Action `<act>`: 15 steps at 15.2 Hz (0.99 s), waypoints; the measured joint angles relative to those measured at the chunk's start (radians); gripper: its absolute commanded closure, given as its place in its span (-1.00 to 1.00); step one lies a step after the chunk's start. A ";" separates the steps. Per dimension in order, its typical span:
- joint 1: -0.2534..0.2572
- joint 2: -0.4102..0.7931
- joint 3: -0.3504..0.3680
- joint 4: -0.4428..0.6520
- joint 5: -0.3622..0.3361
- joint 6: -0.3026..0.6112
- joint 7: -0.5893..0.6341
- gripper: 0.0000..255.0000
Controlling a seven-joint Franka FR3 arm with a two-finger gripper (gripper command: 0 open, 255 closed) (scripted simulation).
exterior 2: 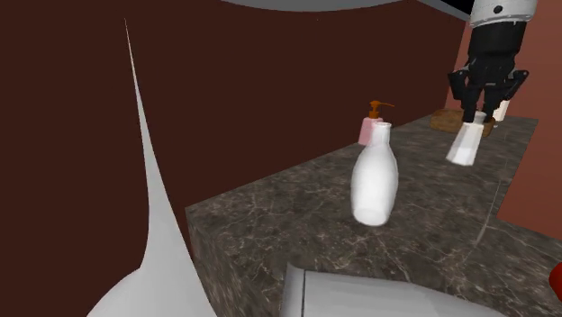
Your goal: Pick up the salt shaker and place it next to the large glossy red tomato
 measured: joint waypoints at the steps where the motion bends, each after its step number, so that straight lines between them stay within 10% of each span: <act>1: -0.017 0.020 -0.013 0.018 0.010 -0.001 -0.030 1.00; 15: -0.383 0.409 -0.090 0.457 0.239 -0.106 -0.419 1.00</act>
